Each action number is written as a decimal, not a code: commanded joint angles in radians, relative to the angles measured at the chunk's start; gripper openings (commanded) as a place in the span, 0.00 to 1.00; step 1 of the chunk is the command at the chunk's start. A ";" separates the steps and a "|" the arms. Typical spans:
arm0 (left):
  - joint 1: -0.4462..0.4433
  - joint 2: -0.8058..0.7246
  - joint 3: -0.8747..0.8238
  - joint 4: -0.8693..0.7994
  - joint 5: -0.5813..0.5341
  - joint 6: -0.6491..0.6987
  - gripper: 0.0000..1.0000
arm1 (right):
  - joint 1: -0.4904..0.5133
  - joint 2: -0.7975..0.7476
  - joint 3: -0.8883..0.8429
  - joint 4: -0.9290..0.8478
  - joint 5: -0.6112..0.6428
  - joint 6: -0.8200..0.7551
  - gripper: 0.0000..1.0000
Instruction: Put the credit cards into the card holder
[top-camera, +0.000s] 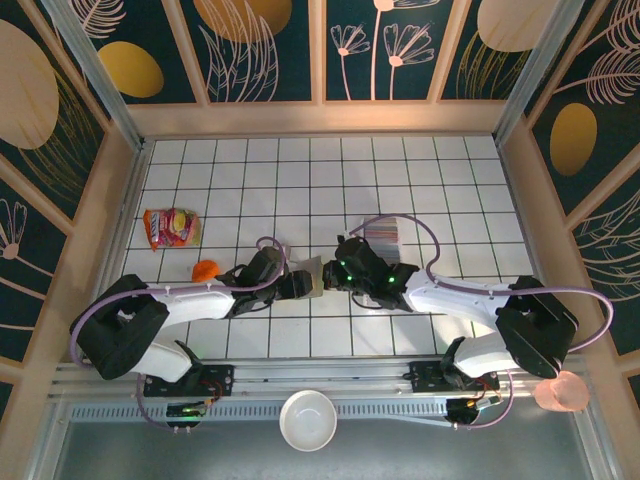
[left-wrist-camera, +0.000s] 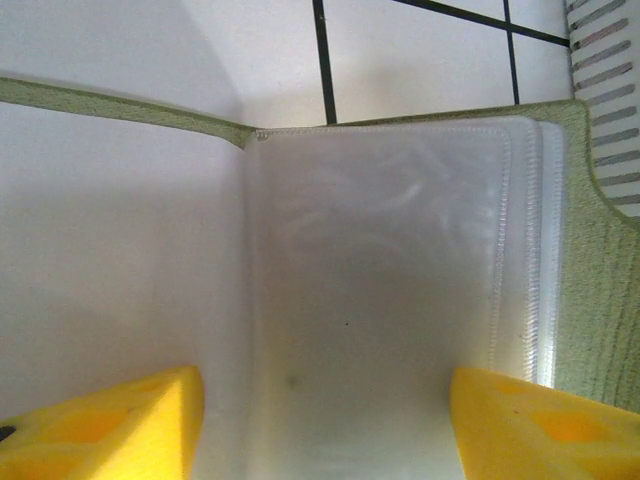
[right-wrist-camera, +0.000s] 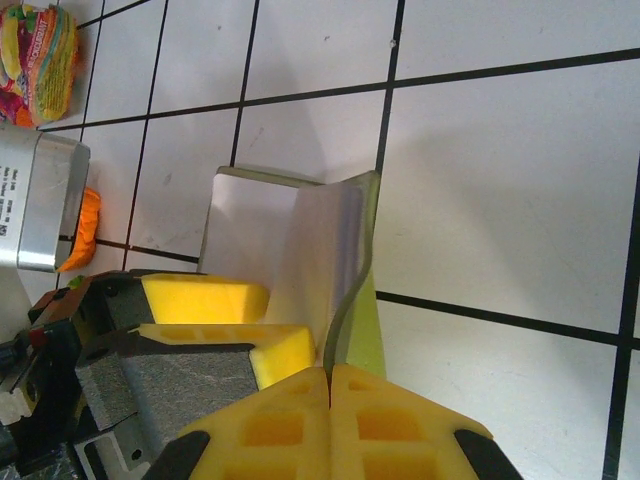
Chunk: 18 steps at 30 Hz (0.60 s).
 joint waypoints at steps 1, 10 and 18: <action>0.003 -0.008 -0.003 -0.055 -0.061 -0.001 0.64 | -0.011 0.008 -0.012 0.004 0.013 -0.014 0.00; 0.003 -0.021 0.007 -0.089 -0.121 0.009 0.60 | -0.028 0.008 -0.020 -0.007 0.016 -0.024 0.00; 0.003 -0.034 0.018 -0.132 -0.177 0.010 0.56 | -0.039 0.016 -0.023 -0.019 0.018 -0.028 0.00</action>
